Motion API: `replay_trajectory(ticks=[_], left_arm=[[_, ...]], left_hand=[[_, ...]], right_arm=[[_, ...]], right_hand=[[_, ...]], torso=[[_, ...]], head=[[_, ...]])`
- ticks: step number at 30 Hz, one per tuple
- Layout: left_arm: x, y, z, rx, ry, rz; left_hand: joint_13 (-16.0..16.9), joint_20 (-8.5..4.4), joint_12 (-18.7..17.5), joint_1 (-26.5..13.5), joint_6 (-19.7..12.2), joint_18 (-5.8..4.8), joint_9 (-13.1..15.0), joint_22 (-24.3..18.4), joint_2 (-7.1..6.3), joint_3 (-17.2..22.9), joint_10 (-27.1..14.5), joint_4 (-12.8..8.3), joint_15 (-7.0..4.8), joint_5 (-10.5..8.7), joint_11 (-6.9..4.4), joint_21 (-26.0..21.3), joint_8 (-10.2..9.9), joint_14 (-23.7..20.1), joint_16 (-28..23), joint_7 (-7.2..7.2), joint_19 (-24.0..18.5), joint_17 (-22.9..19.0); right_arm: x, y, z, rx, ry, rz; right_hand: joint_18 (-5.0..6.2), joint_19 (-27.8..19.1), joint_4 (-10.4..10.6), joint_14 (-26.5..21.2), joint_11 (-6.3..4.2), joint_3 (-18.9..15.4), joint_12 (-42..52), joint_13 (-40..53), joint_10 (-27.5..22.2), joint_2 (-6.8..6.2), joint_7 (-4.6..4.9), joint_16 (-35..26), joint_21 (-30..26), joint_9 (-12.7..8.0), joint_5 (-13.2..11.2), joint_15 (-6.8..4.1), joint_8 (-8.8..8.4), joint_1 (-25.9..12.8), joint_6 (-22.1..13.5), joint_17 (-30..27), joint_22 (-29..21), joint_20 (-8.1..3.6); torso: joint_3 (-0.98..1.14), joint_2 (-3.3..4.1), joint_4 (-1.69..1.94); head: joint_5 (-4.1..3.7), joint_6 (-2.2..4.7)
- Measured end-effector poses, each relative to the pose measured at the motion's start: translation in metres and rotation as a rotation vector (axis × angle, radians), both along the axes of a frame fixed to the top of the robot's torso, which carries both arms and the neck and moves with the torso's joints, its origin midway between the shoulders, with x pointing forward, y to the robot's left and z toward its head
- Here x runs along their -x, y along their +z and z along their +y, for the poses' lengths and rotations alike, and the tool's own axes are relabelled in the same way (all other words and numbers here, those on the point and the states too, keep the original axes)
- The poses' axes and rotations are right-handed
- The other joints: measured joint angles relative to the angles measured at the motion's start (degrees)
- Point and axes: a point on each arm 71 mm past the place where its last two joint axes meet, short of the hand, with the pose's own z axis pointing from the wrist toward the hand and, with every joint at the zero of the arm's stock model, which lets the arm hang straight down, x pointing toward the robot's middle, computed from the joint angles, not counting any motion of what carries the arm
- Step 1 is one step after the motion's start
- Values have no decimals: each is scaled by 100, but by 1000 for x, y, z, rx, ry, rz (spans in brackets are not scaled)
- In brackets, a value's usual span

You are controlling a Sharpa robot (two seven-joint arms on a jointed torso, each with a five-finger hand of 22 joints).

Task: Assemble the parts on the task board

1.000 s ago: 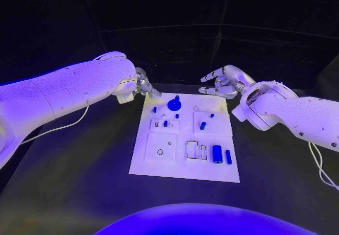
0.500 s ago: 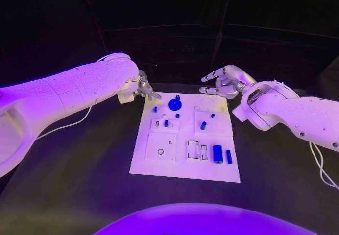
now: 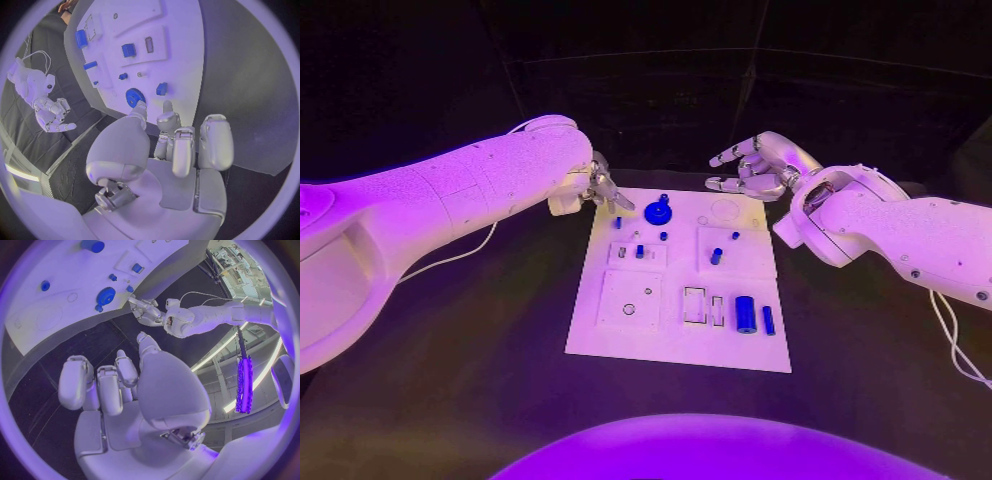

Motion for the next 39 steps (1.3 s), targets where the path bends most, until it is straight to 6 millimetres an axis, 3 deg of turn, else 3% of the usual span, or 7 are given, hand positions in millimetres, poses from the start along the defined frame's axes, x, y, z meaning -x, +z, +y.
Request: replay_trajectory(ticks=[12,20,39], left_arm=[[1,-6,-2,-10,-16,31],[2,-9,-3,-15,-28,51],[4,-12,-5,-20,-39,65]], left_hand=[[-1,0,0,136,8,0,-63,-1,136,-53,0,-54,0,0,0,0,0,0,0,-9,0,0],[-4,0,0,196,28,0,-93,-1,148,-70,0,-72,0,0,0,0,-26,0,0,12,0,0],[-22,0,0,569,68,0,-215,3,411,29,-1,-266,0,0,0,0,-49,0,0,11,0,0]], right_arm=[[0,0,1,0,2,1],[-1,0,1,0,2,1],[-1,0,2,0,4,2]], right_hand=[[0,0,0,0,0,0,0,0,0,0,0,0,0,0,0,0,0,0,0,0,0,0],[0,0,0,0,0,0,0,0,0,0,0,0,0,0,0,0,0,0,0,3,-6,0],[0,0,0,0,0,0,0,0,0,0,0,0,0,0,0,0,0,0,0,3,-6,0]], torso=[[1,-3,4],[1,-3,4],[2,-3,4]], head=[[-2,-12],[7,-15],[-3,-45]])
